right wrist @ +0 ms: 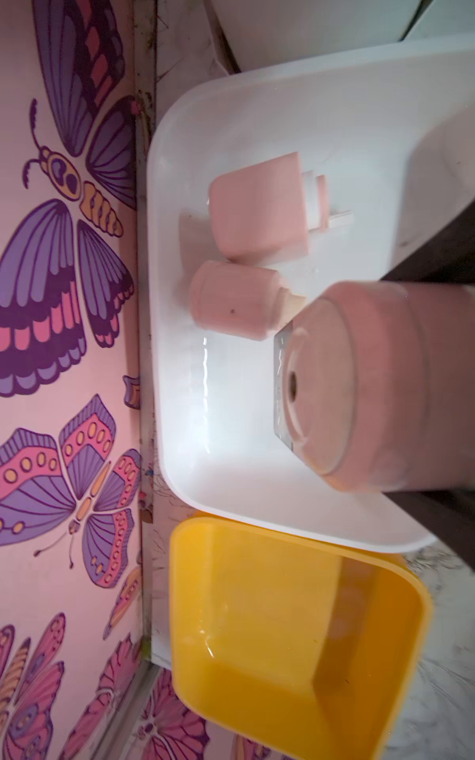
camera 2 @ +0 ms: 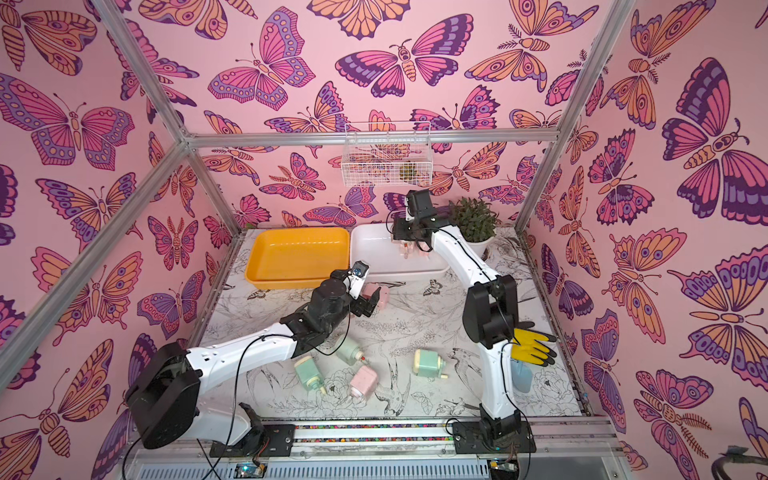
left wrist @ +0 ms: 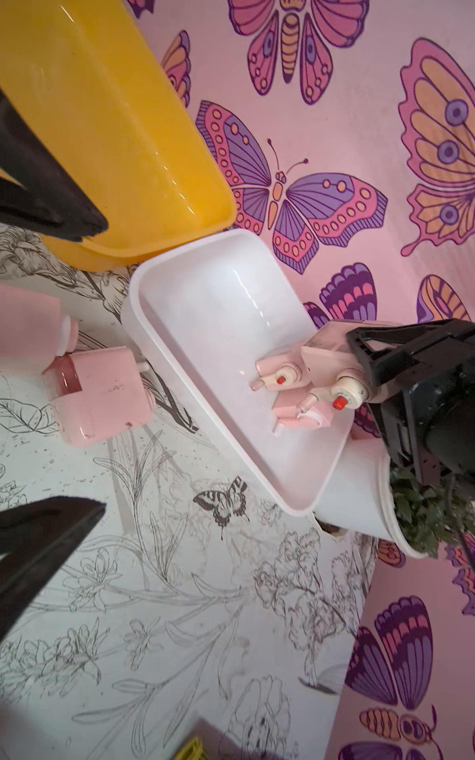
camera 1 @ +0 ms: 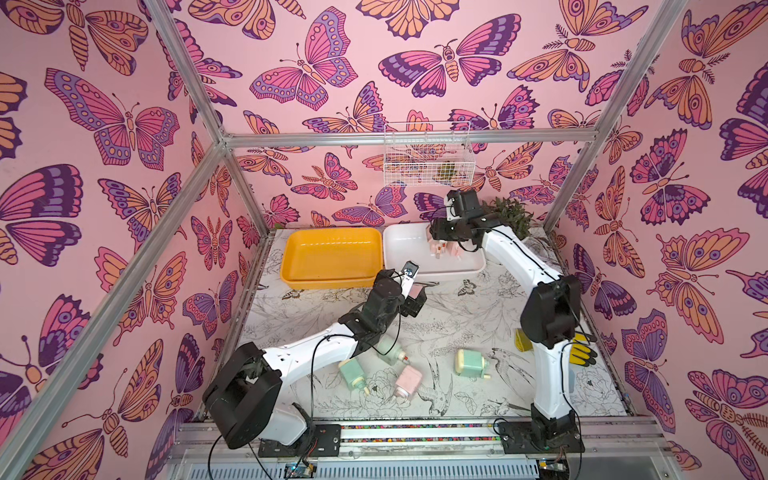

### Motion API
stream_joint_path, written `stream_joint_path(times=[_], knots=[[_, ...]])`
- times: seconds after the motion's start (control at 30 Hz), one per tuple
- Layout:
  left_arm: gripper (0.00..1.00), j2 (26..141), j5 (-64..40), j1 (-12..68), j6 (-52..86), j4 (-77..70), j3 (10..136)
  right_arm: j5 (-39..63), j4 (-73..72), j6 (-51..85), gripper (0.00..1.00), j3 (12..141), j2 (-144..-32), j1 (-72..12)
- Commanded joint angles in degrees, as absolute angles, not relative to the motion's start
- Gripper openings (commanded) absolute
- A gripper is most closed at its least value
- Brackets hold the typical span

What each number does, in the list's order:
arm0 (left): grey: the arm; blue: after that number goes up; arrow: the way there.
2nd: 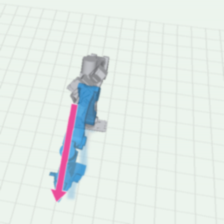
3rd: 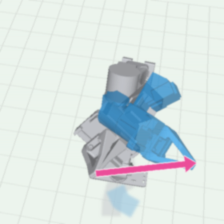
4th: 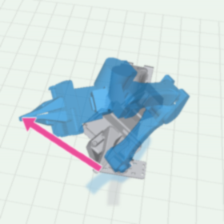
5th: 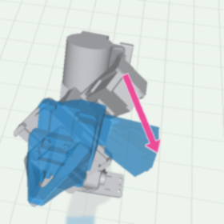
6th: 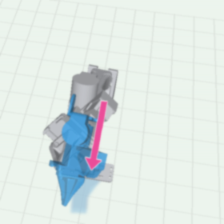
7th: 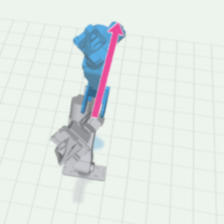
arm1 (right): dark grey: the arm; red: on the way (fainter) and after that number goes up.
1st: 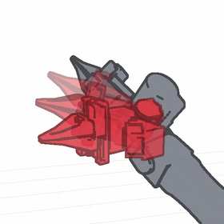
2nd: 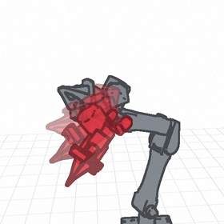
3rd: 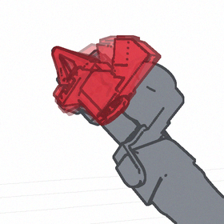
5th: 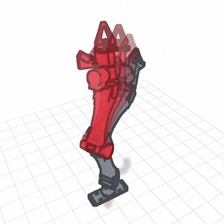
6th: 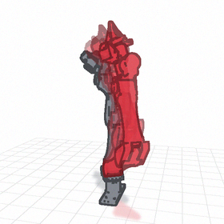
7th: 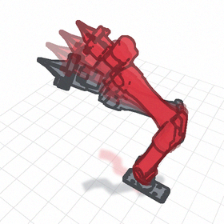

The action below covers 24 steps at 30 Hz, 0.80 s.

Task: Place the pencil sharpeners by color into the storage box
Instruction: Place the pencil sharpener in the storage box.

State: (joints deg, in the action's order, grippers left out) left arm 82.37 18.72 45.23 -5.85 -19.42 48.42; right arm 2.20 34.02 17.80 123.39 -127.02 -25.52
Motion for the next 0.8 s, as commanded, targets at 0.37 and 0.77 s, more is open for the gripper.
stream_joint_path(times=[0.37,0.77], knots=[[1.00,79.8,24.6,42.4,-2.4,-20.7,45.0,-5.5,30.9,24.2,0.00,139.2,-143.2,-28.2],[1.00,82.4,25.6,42.2,-3.3,-19.9,45.7,-14.5,32.8,24.0,0.00,140.9,-145.4,-29.4]])
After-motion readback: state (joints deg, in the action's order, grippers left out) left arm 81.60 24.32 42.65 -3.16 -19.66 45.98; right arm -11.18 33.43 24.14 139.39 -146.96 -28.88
